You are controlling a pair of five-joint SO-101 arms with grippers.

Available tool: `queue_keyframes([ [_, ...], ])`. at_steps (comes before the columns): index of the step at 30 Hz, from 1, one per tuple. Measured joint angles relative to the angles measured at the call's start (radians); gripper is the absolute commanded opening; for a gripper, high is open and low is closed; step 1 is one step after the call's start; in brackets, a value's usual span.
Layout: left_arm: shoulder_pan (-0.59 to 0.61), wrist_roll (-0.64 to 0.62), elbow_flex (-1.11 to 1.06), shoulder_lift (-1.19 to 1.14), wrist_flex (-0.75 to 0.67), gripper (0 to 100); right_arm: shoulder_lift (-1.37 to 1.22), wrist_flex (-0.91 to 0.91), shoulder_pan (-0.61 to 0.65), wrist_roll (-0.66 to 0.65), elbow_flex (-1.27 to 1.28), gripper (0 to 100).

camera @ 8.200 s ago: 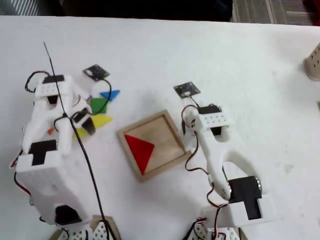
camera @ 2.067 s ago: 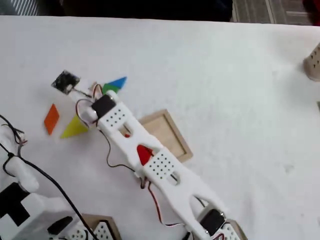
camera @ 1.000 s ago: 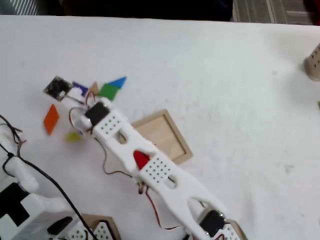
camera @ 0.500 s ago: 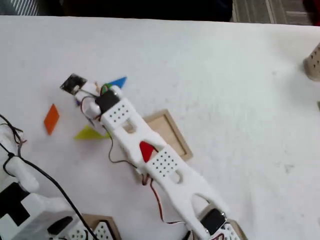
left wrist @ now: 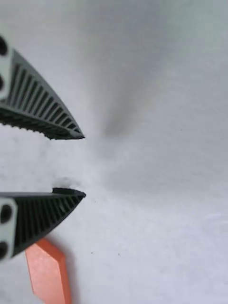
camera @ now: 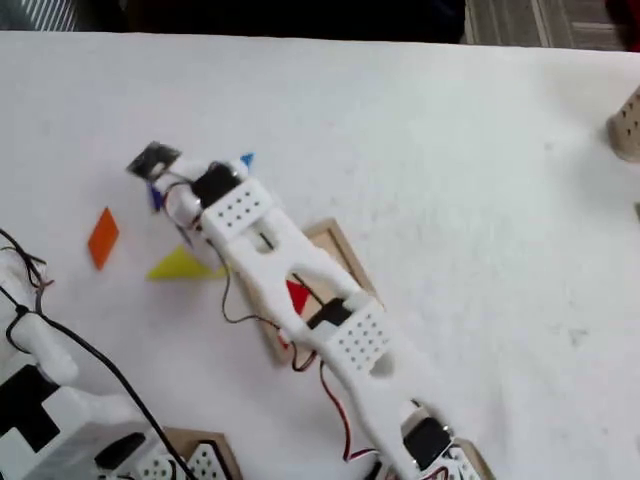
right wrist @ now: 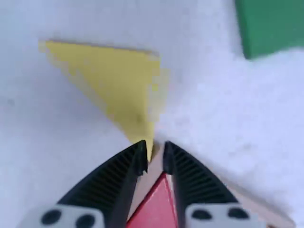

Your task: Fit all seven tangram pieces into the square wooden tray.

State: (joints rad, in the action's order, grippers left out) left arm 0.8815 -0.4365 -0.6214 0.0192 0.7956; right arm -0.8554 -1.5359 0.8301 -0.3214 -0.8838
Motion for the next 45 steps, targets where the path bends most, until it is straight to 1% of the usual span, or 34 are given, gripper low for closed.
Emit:
queue_keyframes([
  [2,0.0,0.0,0.0,0.0,0.0,18,0.0,0.038,0.028,-0.066,0.0,38.2],
  [4,0.0,0.0,0.0,0.0,0.0,18,-0.009,0.081,0.051,-0.126,0.0,42.1],
  [9,0.0,0.0,0.0,0.0,0.0,18,-0.091,0.173,0.098,-0.224,0.002,42.3],
  [14,0.0,0.0,0.0,0.0,0.0,18,-0.141,0.184,0.114,-0.304,0.0,42.4],
  [21,-0.012,0.0,0.0,0.0,0.0,18,-0.196,0.118,0.12,-0.496,-0.091,42.3],
  [26,-0.02,0.0,0.0,0.0,0.0,18,-0.242,0.06,0.121,-0.535,-0.178,42.0],
  [28,-0.018,0.0,0.0,0.0,0.0,18,-0.255,0.021,0.121,-0.571,-0.209,38.5],
  [30,-0.018,0.0,0.0,0.0,0.0,18,-0.269,-0.014,0.121,-0.597,-0.236,30.7],
  [33,-0.018,0.0,0.0,0.0,0.0,18,-0.284,-0.052,0.121,-0.609,-0.27,16.3],
  [35,-0.018,0.0,0.0,0.0,0.0,18,-0.292,-0.074,0.121,-0.612,-0.287,11.1],
  [40,-0.018,0.0,0.0,0.0,0.0,18,-0.295,-0.098,0.13,-0.612,-0.301,10.5],
  [45,-0.018,0.0,0.0,0.0,0.0,18,-0.293,-0.137,0.13,-0.572,-0.304,10.0],
])
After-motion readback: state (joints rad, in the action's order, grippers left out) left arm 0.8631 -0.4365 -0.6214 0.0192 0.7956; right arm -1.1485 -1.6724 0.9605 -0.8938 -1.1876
